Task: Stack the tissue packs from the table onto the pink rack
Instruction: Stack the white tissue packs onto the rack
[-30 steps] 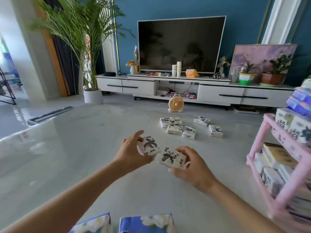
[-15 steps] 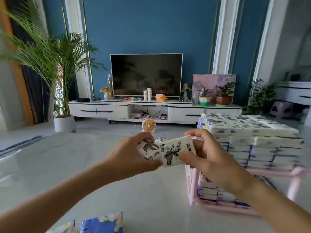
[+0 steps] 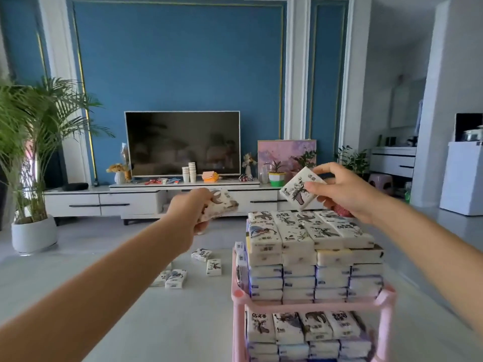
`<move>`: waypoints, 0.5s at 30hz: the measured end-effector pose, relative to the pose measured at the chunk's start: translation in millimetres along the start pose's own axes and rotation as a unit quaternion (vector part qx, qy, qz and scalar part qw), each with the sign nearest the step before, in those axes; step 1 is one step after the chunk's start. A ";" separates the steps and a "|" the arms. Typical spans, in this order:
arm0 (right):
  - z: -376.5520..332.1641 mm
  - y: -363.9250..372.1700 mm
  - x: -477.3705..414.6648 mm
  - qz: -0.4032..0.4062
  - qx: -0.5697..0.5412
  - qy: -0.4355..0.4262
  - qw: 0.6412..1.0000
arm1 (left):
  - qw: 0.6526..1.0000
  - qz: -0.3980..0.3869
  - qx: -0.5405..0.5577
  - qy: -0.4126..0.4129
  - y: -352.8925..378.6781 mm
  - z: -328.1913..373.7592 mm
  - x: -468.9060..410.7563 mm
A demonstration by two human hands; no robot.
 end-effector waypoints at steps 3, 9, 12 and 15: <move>17.4 4.0 -30.1 -0.016 0.034 0.041 0.998 | 0.997 -0.003 0.064 -0.042 38.0 1.5 -24.0; 32.7 18.0 -50.7 -0.055 0.084 0.066 0.993 | 0.998 -0.011 0.035 -0.044 78.5 2.0 -38.5; 33.0 24.2 -49.2 -0.079 0.128 0.061 0.987 | 0.999 -0.011 -0.041 -0.020 84.8 0.0 -42.2; 31.2 31.6 -49.2 -0.084 0.191 0.040 0.977 | 0.985 -0.017 -0.168 0.016 86.1 0.5 -43.2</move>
Point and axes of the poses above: each hand's wrist, its own x-axis away from the middle knuckle, its own y-axis out of the palm, z = x × y, the point moved 5 cm from there along -x, towards the middle knuckle, and after that the axes turned 4 degrees about -x, right-handed, at the moved point
